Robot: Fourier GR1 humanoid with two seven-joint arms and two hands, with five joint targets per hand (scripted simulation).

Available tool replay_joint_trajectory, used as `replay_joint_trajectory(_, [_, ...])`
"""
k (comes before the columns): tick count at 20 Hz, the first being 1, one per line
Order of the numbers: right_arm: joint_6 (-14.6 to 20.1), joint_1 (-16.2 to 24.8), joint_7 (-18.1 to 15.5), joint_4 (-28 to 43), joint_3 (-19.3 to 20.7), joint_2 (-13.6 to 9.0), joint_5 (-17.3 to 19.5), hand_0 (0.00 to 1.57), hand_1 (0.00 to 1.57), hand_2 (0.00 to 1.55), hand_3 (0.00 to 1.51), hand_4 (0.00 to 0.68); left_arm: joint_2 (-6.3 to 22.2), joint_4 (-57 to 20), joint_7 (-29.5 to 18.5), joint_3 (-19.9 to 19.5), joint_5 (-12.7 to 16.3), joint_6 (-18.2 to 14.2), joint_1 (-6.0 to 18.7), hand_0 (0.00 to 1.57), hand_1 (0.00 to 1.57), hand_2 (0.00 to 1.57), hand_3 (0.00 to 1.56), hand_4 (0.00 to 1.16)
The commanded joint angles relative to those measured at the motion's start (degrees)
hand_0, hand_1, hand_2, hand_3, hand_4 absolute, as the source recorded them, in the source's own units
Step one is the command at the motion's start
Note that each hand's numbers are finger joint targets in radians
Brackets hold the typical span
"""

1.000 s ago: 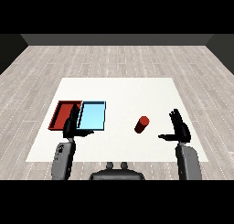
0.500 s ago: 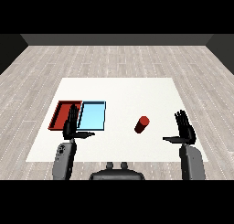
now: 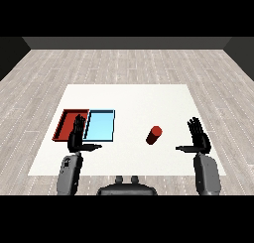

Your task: Pick the red can and put it in the red box

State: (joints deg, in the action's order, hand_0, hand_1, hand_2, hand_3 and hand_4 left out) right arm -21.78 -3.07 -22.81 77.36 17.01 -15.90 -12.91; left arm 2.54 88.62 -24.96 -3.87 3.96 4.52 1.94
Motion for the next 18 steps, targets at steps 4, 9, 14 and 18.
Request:
replay_joint_trajectory(4, [5.3,-3.9,5.5,1.0,-3.9,5.0,1.6,0.00,0.00,0.00,0.00,0.000,-0.2,2.0,1.9,0.2,0.8,-0.4,0.8,0.00,0.00,0.00,0.00,0.00])
replay_joint_trajectory(9, [4.8,-6.0,4.6,-4.7,-5.6,6.0,3.1,0.00,0.00,0.00,0.00,0.000,-1.8,3.9,3.2,1.9,-0.8,-2.8,-0.2,0.00,0.00,0.00,0.00,0.00])
replay_joint_trajectory(14, [0.3,-8.1,-0.3,-13.7,-3.5,3.3,1.9,0.00,0.00,0.00,0.00,0.000,-0.2,7.5,3.1,0.7,2.1,0.1,-3.5,0.00,0.00,0.00,0.00,0.00])
replay_joint_trajectory(18, [2.1,-5.0,1.2,-9.6,-6.6,6.9,2.7,0.00,0.00,0.00,0.00,0.000,-0.2,2.7,-0.5,0.0,1.9,0.6,-2.2,0.00,0.00,0.00,0.00,0.00])
